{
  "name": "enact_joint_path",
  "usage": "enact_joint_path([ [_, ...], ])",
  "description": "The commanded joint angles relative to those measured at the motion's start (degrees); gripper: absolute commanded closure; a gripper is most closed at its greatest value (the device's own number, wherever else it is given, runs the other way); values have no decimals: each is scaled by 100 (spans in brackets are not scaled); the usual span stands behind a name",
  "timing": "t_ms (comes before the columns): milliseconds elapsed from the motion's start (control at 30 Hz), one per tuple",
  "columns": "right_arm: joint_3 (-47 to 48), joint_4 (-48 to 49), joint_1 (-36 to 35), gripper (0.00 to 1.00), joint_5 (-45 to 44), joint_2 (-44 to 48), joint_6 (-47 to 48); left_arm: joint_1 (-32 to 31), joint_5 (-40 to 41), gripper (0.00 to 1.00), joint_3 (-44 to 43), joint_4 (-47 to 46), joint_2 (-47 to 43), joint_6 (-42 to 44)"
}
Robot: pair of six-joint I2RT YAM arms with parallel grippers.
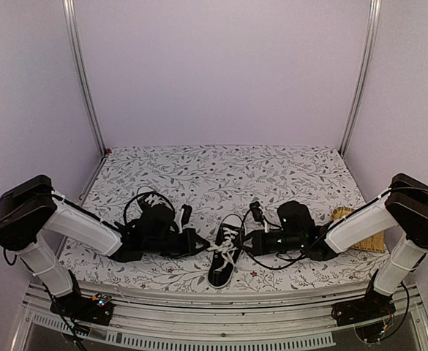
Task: Tie the shoes
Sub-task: Tie the loops with the shoelace on the shoe.
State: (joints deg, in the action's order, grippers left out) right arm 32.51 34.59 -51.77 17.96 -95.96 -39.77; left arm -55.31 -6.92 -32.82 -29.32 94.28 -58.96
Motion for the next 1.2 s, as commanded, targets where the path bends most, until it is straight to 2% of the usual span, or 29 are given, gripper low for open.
enact_joint_path([
  [0,-106,-84,128,98,-156,-49,-98,123,25,100,89,-286,119,-60],
  [600,-267,-101,401,98,-286,-20,-224,261,119,100,202,-347,238,-121],
  [1167,-470,-143,669,98,-354,245,-211,377,365,100,440,-244,-6,-198],
])
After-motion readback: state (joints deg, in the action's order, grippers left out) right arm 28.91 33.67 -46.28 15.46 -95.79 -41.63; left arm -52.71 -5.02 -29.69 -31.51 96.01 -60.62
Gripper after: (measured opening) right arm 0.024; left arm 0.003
